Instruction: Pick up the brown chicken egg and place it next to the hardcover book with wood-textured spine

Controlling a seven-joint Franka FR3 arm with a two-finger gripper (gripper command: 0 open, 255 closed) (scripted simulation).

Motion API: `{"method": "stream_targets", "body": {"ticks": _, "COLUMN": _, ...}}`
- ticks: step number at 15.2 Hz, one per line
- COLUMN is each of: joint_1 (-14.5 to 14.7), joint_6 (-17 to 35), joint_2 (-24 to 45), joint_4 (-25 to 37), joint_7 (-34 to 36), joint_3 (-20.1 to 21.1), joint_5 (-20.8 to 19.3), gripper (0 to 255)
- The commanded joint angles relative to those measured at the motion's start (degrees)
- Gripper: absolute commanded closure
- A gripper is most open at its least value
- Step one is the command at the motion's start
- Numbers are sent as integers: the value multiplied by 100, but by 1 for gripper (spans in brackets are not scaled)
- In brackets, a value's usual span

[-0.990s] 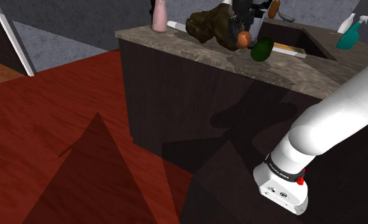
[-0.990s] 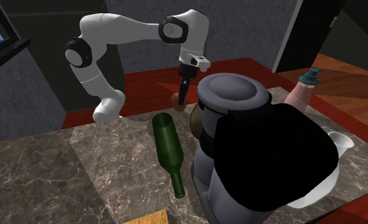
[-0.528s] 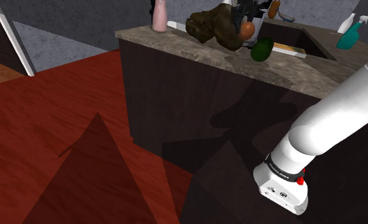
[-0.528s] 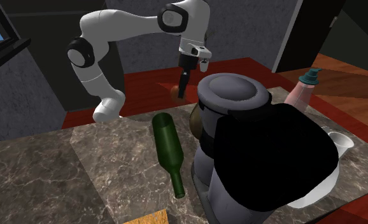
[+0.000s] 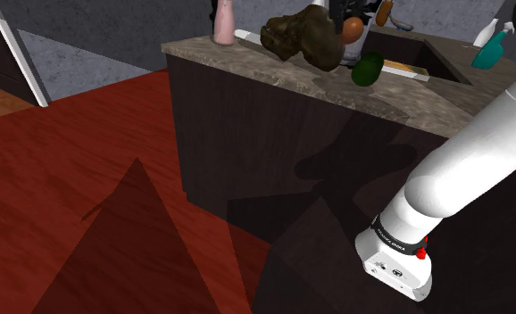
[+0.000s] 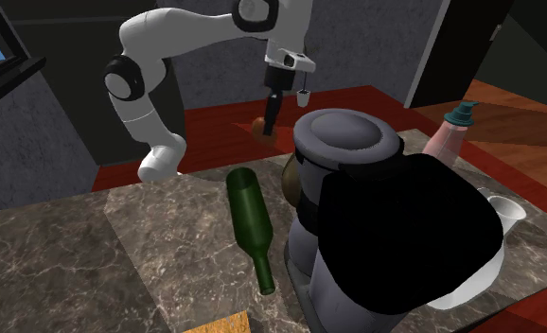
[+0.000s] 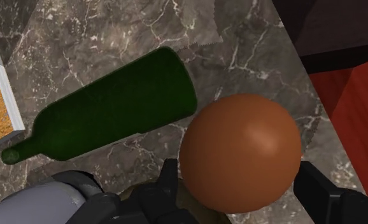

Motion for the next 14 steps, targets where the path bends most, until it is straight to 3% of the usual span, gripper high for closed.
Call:
{"method": "stream_targets", "body": {"ticks": 1, "joint_1": -86, "joint_6": 65, "joint_2": -150, "joint_4": -152, "joint_7": -213, "joint_3": -128, "joint_5": -64, "gripper": 255}}
{"method": "stream_targets", "body": {"ticks": 14, "joint_1": -708, "joint_6": 677, "joint_2": -874, "joint_4": -882, "joint_7": -1919, "joint_3": -1278, "joint_5": -638, "gripper": 255}}
